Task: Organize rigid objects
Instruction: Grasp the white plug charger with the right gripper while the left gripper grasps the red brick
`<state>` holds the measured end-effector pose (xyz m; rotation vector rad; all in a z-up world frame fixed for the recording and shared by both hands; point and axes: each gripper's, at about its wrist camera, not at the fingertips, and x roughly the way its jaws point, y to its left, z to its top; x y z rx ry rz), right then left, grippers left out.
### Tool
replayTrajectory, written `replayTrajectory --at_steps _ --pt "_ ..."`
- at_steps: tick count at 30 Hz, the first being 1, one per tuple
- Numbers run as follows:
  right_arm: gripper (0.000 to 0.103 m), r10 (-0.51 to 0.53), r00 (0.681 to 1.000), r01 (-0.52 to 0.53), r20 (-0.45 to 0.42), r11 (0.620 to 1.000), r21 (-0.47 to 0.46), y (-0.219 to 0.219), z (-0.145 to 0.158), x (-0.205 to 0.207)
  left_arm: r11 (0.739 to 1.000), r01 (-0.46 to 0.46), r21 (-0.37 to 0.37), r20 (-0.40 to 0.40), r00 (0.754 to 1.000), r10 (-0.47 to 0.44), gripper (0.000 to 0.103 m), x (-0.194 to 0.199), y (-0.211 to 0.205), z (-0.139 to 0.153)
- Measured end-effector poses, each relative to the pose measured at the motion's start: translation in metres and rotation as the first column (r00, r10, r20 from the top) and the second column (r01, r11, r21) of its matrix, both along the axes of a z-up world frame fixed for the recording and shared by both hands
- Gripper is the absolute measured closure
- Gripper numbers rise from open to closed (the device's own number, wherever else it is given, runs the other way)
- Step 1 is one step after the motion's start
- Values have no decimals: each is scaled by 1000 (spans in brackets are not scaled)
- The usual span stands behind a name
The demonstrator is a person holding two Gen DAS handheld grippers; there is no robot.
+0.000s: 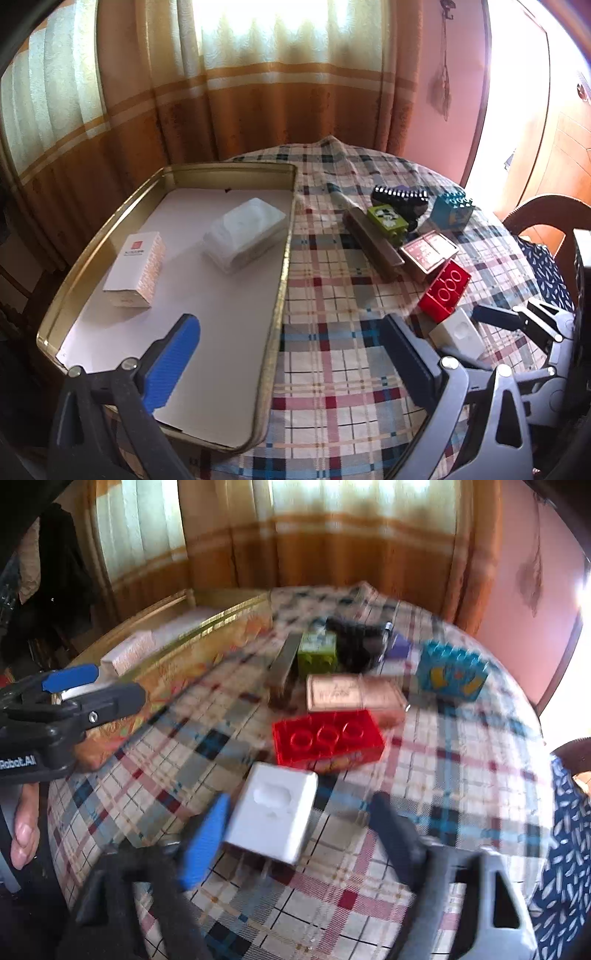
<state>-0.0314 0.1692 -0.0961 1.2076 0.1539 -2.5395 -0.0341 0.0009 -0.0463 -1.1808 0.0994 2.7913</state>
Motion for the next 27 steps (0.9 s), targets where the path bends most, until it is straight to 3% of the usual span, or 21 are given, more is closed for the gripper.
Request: replayTrajectory --at_steps 1,3,4,12,21,24,27 --pt "40 3 1000 -3 -6 1000 9 -1 0 1 1000 7 -2 -2 1000 -7 3 1 2 0" --pt "60 19 999 -19 -27 1000 10 -2 0 5 1000 11 -1 -6 1000 -11 3 2 5 0" --pt "63 21 999 -21 -31 1000 7 -3 -1 6 1000 17 5 -9 1000 -17 3 2 6 1" --pt "63 -3 995 -2 -104 999 -48 14 21 11 998 54 24 -3 999 -54 3 -6 24 1" --pt "63 -197 968 186 -157 979 -80 68 29 -13 994 108 23 -10 994 -108 3 -18 60 1" --pt "63 -235 956 225 -176 971 -76 81 28 -19 989 147 2 -25 989 -147 3 -16 75 1" --pt "63 -249 952 237 -177 968 -83 87 28 -25 979 205 7 13 979 -205 7 -21 94 -8"
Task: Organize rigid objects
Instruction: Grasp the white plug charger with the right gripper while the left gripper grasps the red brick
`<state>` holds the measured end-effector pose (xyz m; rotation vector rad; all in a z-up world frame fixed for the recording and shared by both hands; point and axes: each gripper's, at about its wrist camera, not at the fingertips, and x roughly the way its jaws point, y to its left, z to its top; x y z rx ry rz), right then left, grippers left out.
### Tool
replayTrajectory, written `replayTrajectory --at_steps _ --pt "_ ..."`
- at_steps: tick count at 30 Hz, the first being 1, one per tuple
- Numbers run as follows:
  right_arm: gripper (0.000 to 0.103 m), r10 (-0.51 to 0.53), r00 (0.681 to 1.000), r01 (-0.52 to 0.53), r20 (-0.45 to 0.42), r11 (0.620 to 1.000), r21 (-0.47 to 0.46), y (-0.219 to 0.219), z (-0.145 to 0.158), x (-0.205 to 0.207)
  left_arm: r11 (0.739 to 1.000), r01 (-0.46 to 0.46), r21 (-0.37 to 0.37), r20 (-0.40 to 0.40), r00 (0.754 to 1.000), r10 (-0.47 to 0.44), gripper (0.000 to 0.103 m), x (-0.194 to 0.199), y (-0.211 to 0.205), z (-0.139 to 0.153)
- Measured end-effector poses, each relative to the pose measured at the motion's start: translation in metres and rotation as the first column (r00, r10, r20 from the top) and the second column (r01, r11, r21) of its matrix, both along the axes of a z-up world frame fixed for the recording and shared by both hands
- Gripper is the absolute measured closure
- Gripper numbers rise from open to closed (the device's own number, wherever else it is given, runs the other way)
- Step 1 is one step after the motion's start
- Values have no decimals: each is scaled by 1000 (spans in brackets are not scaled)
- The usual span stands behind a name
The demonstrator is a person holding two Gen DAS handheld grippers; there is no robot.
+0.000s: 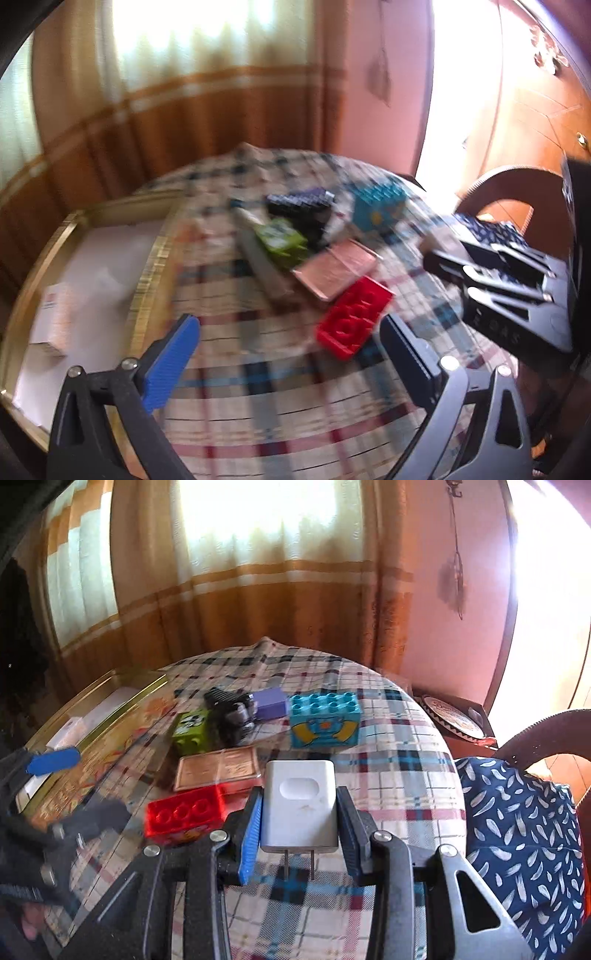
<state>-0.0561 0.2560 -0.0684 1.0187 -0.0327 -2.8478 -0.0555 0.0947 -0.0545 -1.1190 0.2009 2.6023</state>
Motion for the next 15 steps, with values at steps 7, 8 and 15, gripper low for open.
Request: replayTrajectory --at_steps 7,8,15 --pt "63 -26 1000 27 10 1000 -17 10 -6 -10 998 62 -3 69 996 -62 21 -16 25 -17" --pt "63 -28 1000 28 11 999 -25 11 -6 -11 998 69 -2 72 995 -68 22 -17 27 -18" --pt "63 -24 1000 24 6 1000 14 5 -6 -10 994 110 16 121 986 -111 50 -27 35 -31"
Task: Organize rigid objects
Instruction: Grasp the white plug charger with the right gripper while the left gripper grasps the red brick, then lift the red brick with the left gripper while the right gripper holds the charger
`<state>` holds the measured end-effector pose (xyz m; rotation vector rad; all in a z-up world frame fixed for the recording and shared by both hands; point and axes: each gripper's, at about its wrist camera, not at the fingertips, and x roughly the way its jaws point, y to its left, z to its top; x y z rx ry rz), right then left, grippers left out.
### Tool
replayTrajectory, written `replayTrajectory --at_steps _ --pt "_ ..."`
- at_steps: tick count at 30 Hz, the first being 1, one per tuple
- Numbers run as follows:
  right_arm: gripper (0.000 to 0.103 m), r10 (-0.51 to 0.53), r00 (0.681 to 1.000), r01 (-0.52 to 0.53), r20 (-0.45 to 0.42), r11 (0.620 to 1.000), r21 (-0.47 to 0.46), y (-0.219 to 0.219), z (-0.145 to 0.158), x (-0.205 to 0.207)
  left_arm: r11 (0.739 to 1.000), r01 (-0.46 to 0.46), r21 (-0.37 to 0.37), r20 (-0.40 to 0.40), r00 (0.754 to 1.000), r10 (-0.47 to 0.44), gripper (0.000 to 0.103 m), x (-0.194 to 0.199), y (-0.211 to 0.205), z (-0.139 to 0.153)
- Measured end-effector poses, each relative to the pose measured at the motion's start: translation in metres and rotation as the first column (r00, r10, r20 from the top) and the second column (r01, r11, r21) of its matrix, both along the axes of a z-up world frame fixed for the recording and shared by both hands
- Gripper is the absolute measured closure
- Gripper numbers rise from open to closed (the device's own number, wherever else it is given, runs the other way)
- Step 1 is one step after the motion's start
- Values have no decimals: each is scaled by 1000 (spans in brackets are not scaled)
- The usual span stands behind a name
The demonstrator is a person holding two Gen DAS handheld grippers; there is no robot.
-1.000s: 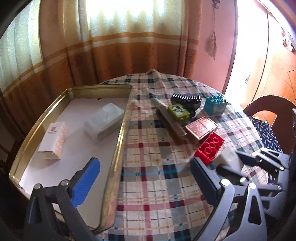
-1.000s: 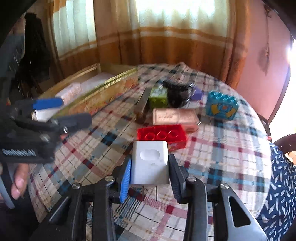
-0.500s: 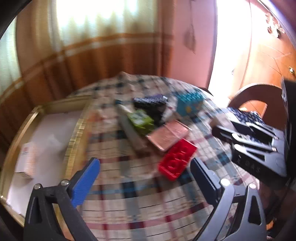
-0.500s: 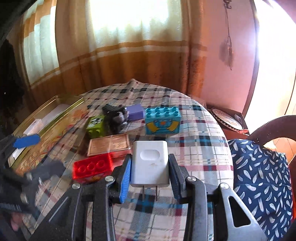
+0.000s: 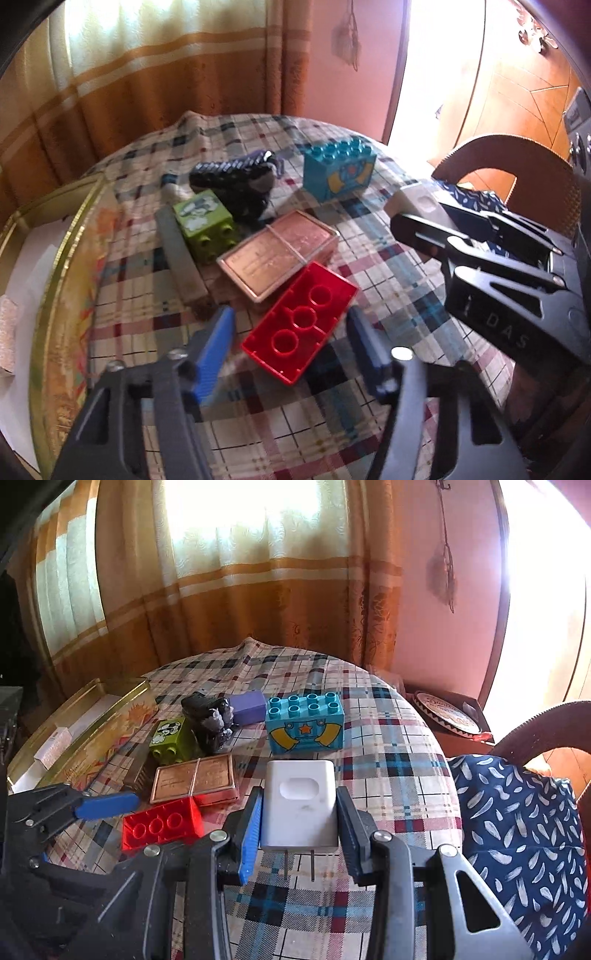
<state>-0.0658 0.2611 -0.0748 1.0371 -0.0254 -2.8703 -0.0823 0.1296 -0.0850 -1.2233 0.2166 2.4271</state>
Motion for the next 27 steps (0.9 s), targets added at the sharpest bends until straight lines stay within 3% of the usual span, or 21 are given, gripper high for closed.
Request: replayTrajectory --at_steps 4,6,15,27 --pt "63 14 1000 -13 -9 999 43 -7 0 2 999 25 27 10 1000 -25 69 1 -2 0" --pt "63 16 1000 -16 -11 999 47 -8 0 2 999 33 35 -5 999 -33 73 4 -3 2" --pt "63 35 999 -31 -42 996 78 -14 2 7 999 29 36 -81 996 -26 73 14 -6 11" --pt "63 45 997 -45 -56 999 4 -6 4 9 997 -53 63 -143 988 61 73 15 -22 20"
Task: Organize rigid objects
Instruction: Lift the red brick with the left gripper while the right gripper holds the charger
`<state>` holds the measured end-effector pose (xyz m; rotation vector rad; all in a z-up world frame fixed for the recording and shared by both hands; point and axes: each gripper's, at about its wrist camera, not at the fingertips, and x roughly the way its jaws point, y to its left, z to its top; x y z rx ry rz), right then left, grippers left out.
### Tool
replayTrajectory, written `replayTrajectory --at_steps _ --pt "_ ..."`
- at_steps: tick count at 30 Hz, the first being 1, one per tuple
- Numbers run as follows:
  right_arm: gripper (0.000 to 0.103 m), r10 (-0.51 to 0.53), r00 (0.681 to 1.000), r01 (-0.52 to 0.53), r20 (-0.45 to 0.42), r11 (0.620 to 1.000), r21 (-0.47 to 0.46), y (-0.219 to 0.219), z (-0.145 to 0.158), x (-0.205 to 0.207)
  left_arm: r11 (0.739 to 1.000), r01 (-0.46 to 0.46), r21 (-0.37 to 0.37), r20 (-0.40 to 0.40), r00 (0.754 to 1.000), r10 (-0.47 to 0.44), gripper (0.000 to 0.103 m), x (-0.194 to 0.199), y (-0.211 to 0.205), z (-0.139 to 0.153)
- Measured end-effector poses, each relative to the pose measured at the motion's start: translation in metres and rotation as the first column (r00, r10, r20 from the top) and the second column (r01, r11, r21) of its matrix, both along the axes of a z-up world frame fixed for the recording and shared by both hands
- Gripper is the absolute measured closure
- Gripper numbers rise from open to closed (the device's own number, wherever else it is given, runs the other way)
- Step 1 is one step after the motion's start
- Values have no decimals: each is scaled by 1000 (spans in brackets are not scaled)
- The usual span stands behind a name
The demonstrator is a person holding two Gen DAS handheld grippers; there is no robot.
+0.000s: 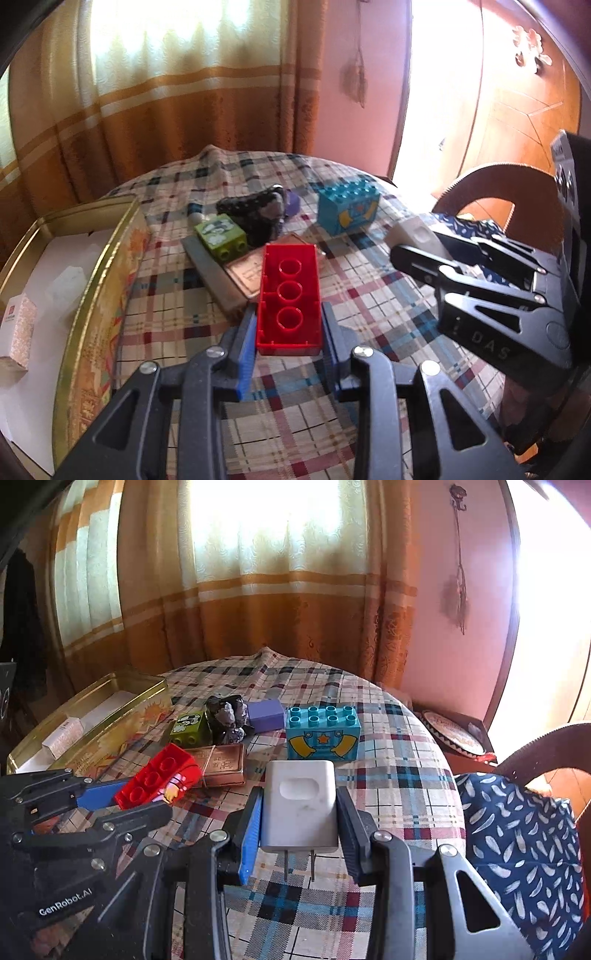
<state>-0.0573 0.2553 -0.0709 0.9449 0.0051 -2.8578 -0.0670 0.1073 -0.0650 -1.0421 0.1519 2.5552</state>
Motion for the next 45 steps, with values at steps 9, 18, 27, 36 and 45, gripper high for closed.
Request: replayTrajectory --at_steps 9,18,27,36,45 --pt "63 9 1000 -9 -1 1000 -5 -3 -1 2 998 -53 37 25 998 52 73 0 -18 -1" --pt "63 23 1000 -23 -4 1000 -5 -8 -1 5 996 -61 58 23 998 60 73 4 -28 -1" --pt "63 59 998 -59 -3 998 -11 -17 -1 10 994 -75 79 24 997 73 73 7 -37 -1" --pt "63 61 998 -61 -5 998 -23 -16 0 10 993 -83 84 23 996 81 73 10 -43 0" --pt "63 106 994 -106 -18 994 -12 -27 1 17 990 -101 93 21 995 100 73 13 -54 2"
